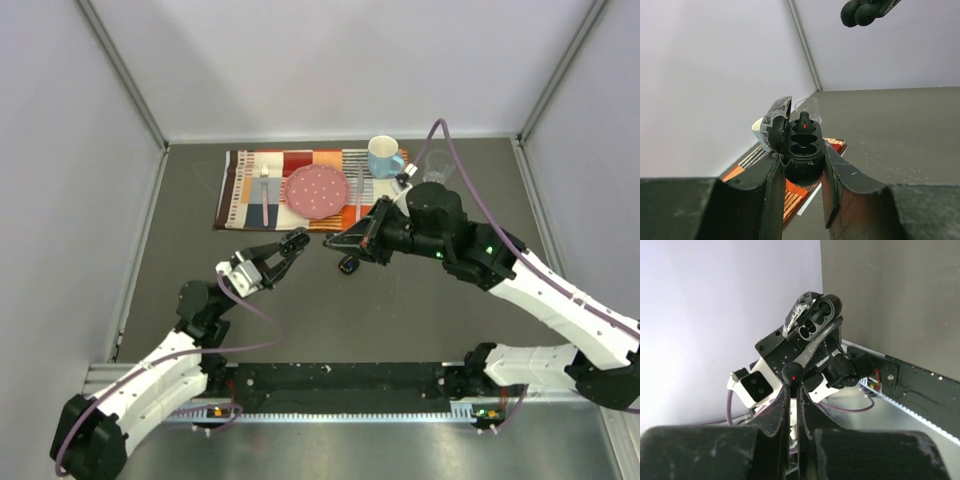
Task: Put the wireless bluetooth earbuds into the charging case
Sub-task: Place the earbud in the charging case.
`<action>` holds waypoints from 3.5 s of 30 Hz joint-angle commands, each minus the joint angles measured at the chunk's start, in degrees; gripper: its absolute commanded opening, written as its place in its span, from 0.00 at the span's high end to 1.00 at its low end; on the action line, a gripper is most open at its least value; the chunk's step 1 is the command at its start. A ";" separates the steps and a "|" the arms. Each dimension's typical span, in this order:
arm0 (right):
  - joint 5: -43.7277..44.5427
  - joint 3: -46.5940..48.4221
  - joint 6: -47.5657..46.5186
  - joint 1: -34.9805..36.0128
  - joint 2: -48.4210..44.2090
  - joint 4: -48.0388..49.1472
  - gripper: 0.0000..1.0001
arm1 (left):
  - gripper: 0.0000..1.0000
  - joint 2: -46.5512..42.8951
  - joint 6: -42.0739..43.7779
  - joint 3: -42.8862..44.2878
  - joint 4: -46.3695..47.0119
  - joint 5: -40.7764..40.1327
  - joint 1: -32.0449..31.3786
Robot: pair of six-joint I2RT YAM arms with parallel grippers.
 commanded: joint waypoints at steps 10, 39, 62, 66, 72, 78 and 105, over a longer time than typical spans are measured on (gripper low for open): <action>-1.75 7.11 16.76 1.94 6.87 -4.38 1.00 | 1.00 1.73 2.81 1.11 6.50 -4.96 -1.23; -6.94 10.36 22.04 2.29 16.19 -3.68 1.00 | 1.00 3.84 1.57 2.43 6.76 0.14 -1.84; -8.26 7.20 26.34 2.29 18.74 -1.84 1.00 | 1.00 4.54 1.66 2.25 8.08 0.49 -2.63; -8.18 6.58 26.43 2.29 18.74 -1.57 1.00 | 1.00 4.98 1.66 2.34 8.52 0.31 -2.72; -5.72 2.72 29.42 2.29 16.29 -1.66 1.00 | 1.00 4.81 1.75 2.25 8.96 -0.21 -2.72; -1.85 0.87 31.88 2.29 14.18 -1.66 1.00 | 1.00 4.28 2.10 1.64 9.40 -1.00 -2.98; 5.08 2.45 28.02 2.29 13.56 -1.66 0.74 | 1.00 4.19 0.35 1.29 10.19 -0.83 -3.60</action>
